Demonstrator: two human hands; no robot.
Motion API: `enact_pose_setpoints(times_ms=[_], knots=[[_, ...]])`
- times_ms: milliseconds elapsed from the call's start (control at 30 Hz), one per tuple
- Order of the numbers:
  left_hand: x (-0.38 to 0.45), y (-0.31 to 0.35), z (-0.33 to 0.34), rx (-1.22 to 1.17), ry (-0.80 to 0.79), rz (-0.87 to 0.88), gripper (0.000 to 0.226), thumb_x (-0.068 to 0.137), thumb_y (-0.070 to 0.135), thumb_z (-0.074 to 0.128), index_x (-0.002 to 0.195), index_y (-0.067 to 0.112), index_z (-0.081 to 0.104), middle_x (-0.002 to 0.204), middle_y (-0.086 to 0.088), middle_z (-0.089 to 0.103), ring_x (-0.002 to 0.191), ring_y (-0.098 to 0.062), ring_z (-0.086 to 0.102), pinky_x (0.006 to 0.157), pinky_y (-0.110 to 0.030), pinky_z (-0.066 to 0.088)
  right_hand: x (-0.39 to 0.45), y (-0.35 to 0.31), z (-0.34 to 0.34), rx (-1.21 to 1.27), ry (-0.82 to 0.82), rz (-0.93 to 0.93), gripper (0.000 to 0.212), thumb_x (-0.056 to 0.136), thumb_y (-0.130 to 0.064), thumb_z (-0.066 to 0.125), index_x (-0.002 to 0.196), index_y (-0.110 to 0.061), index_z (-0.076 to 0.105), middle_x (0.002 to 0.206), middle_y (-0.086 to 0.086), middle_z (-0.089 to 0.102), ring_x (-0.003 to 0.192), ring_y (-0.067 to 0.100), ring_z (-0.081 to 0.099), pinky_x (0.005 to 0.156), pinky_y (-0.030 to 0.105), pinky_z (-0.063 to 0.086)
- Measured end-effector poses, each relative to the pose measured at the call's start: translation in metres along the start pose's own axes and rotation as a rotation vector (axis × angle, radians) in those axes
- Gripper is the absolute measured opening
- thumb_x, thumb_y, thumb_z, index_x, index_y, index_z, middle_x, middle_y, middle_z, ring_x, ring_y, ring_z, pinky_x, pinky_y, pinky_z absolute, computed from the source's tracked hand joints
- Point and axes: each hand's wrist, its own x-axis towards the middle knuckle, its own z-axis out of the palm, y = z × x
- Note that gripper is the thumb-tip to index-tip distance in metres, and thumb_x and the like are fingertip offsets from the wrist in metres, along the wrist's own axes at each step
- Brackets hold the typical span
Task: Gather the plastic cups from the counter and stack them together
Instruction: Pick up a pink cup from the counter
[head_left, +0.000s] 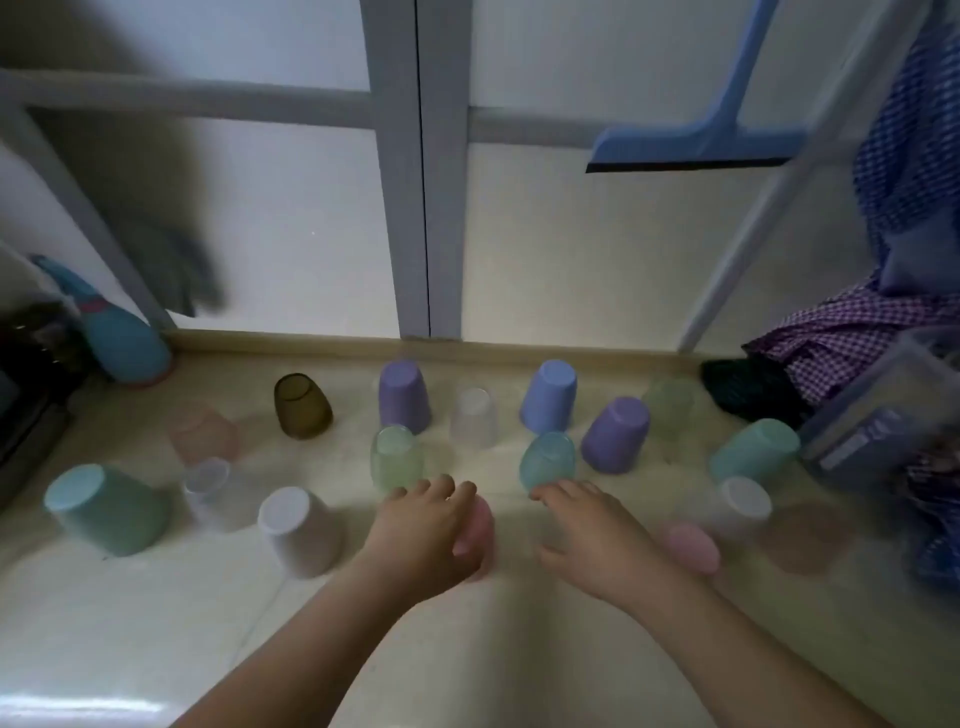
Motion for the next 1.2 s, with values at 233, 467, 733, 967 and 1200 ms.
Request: enact_pose_setpoints(times_ms=[233, 467, 733, 967, 1200], knots=[[0.012, -0.003, 0.018, 0.023, -0.079, -0.027, 0.069, 0.082, 0.045, 0.051, 0.139, 0.019, 0.023, 0.125, -0.007, 0.051, 0.11, -0.031, 0.054, 0.086, -0.036, 0.043, -0.008, 0.006, 0.013, 0.016, 0.018, 0.058, 0.054, 0.082, -0.039, 0.056, 0.131, -0.021, 0.041, 0.131, 0.003, 0.049, 0.122, 0.024, 0.043, 0.101, 0.035, 0.037], [0.019, 0.02, -0.015, -0.068, 0.01, 0.053, 0.06, 0.076, 0.047, 0.057, 0.126, 0.019, 0.038, 0.108, -0.006, 0.057, 0.098, -0.03, 0.058, 0.07, -0.031, 0.037, -0.034, 0.025, 0.008, 0.035, 0.086, 0.16, 0.053, 0.082, -0.038, 0.056, 0.131, -0.023, 0.041, 0.131, 0.001, 0.049, 0.122, 0.023, 0.044, 0.1, 0.034, 0.037], [0.042, 0.087, -0.074, -0.15, 0.101, 0.24, 0.052, 0.075, 0.044, 0.058, 0.115, 0.017, 0.04, 0.107, -0.005, 0.06, 0.094, -0.03, 0.059, 0.067, -0.031, 0.043, -0.08, 0.07, -0.014, 0.151, 0.203, 0.306, 0.055, 0.079, -0.033, 0.059, 0.129, -0.017, 0.044, 0.129, 0.006, 0.05, 0.12, 0.026, 0.046, 0.102, 0.036, 0.037], [0.064, 0.153, -0.073, -0.199, 0.08, 0.416, 0.056, 0.075, 0.044, 0.06, 0.118, 0.013, 0.045, 0.11, -0.007, 0.061, 0.098, -0.029, 0.058, 0.077, -0.039, 0.051, -0.126, 0.098, -0.023, 0.203, 0.347, 0.389, 0.041, 0.08, -0.035, 0.06, 0.118, -0.02, 0.054, 0.117, 0.004, 0.058, 0.11, 0.022, 0.054, 0.092, 0.036, 0.046], [0.078, 0.19, -0.056, -0.2, 0.023, 0.5, 0.058, 0.074, 0.044, 0.062, 0.121, 0.014, 0.044, 0.111, -0.008, 0.06, 0.103, -0.029, 0.058, 0.077, -0.035, 0.049, -0.157, 0.118, -0.017, 0.212, 0.357, 0.479, 0.05, 0.083, -0.036, 0.06, 0.128, -0.017, 0.047, 0.125, 0.004, 0.055, 0.116, 0.021, 0.05, 0.097, 0.033, 0.042]])
